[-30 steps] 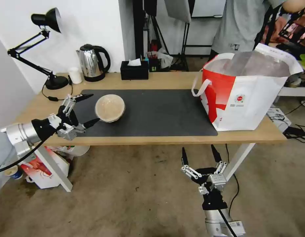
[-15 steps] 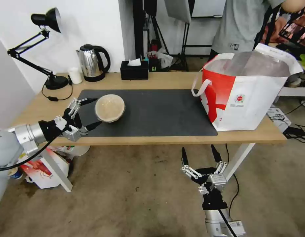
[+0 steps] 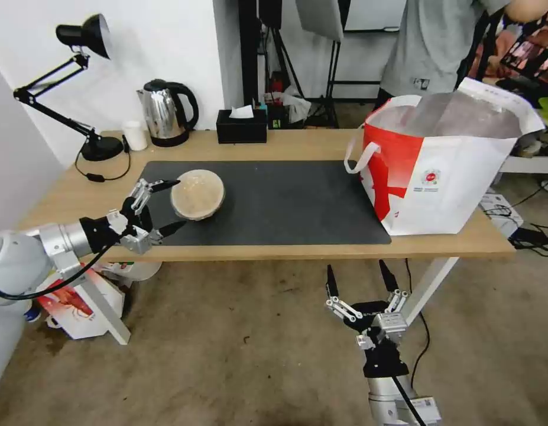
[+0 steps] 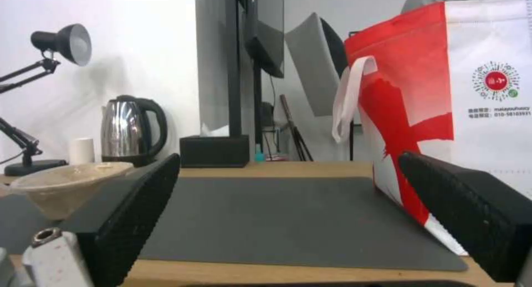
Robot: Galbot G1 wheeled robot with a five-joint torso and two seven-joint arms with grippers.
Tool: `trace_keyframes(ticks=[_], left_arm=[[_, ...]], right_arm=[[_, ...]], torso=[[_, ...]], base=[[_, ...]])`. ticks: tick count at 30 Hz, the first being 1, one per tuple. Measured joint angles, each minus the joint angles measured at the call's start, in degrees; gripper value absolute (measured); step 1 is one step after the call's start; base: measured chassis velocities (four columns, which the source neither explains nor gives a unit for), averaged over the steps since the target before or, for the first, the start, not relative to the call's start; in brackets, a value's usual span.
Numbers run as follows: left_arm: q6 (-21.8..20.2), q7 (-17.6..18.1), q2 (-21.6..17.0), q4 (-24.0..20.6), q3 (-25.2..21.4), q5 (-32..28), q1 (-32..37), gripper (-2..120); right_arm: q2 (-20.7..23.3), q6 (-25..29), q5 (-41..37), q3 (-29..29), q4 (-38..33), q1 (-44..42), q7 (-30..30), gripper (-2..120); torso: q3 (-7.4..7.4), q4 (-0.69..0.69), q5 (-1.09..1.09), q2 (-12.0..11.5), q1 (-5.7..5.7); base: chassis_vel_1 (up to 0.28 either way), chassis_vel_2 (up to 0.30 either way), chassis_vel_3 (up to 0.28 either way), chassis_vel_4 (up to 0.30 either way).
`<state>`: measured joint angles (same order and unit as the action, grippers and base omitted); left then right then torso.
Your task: Pick up the trash from the table and place it into the takeout bag.
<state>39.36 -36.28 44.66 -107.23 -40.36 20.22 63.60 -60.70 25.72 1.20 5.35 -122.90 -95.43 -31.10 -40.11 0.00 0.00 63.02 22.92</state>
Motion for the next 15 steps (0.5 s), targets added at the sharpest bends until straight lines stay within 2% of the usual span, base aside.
trace_keyframes(ticks=[15], left_arm=[[-0.10, -0.37, -0.12, 2.36, 3.50, 0.81, -3.46, 100]], right_arm=[[0.00, 0.00, 0.00, 0.00, 0.00, 0.00, 0.00, 100]], torso=[[0.00, 0.00, 0.00, 0.00, 0.00]], base=[[0.000, 0.000, 0.000, 0.000]])
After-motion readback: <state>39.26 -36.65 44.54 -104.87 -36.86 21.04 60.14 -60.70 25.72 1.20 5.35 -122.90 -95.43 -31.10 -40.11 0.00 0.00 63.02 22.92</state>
